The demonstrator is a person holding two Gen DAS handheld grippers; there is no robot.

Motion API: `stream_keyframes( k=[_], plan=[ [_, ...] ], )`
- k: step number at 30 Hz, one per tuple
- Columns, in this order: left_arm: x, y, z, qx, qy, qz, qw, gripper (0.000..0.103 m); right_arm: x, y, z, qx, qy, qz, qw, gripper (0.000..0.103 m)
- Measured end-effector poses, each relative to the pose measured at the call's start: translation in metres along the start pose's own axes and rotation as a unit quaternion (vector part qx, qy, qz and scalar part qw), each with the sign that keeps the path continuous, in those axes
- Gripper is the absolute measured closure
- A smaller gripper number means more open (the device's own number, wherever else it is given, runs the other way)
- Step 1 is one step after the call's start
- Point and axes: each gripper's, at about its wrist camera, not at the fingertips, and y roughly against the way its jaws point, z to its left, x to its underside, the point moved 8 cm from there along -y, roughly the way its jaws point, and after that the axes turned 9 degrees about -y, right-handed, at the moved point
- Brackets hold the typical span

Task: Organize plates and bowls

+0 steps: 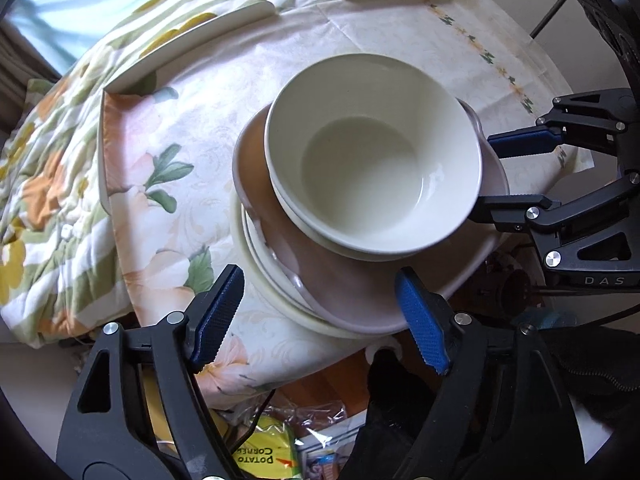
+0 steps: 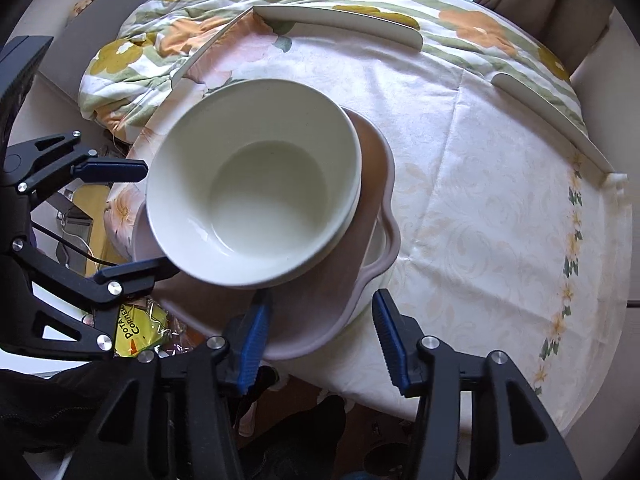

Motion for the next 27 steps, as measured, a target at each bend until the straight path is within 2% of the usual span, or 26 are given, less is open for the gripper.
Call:
stream_keyframes(
  k=[5, 8, 10, 13, 14, 15, 16, 17, 18, 19, 22, 27],
  plan=[
    [0.007, 0.019, -0.004, -0.013, 0.018, -0.017, 0.9996, 0.027, 0.006, 0.025, -0.001, -0.009, -0.02, -0.03, 0.999, 0.056],
    [0.01, 0.053, -0.007, -0.029, 0.047, -0.057, 0.9968, 0.027, 0.011, 0.053, -0.001, -0.017, -0.032, -0.066, 0.997, 0.056],
    [0.009, 0.088, -0.008, -0.05, 0.071, -0.095, 0.9917, 0.027, 0.016, 0.085, -0.003, -0.02, -0.048, -0.106, 0.993, 0.056],
    [0.008, 0.153, -0.015, -0.091, 0.106, -0.171, 0.9754, 0.027, 0.024, 0.136, -0.005, -0.018, -0.063, -0.169, 0.984, 0.056],
    [0.007, 0.171, -0.017, -0.103, 0.115, -0.191, 0.9695, 0.024, 0.027, 0.153, -0.006, -0.015, -0.068, -0.189, 0.979, 0.056],
    [0.008, 0.193, -0.022, -0.121, 0.127, -0.218, 0.9602, 0.019, 0.03, 0.173, -0.007, -0.009, -0.075, -0.213, 0.974, 0.051],
    [0.009, 0.208, -0.025, -0.134, 0.135, -0.236, 0.9531, 0.007, 0.034, 0.19, -0.009, -0.003, -0.083, -0.235, 0.968, 0.045],
    [0.01, 0.224, -0.028, -0.151, 0.143, -0.257, 0.9436, 0.0, 0.038, 0.207, -0.012, 0.002, -0.091, -0.257, 0.962, 0.027],
    [0.013, 0.241, -0.033, -0.17, 0.151, -0.281, 0.9324, 0.0, 0.042, 0.224, -0.016, 0.007, -0.1, -0.279, 0.955, 0.013],
    [0.015, 0.254, -0.039, -0.183, 0.156, -0.296, 0.9243, 0.0, 0.045, 0.237, -0.019, 0.012, -0.108, -0.297, 0.949, 0.01],
    [0.019, 0.274, -0.053, -0.198, 0.161, -0.315, 0.9142, 0.0, 0.062, 0.269, -0.032, 0.037, -0.133, -0.339, 0.931, 0.009],
    [0.023, 0.292, -0.076, -0.202, 0.16, -0.341, 0.9037, 0.0, 0.083, 0.292, -0.039, 0.056, -0.14, -0.372, 0.916, 0.009]
  ],
)
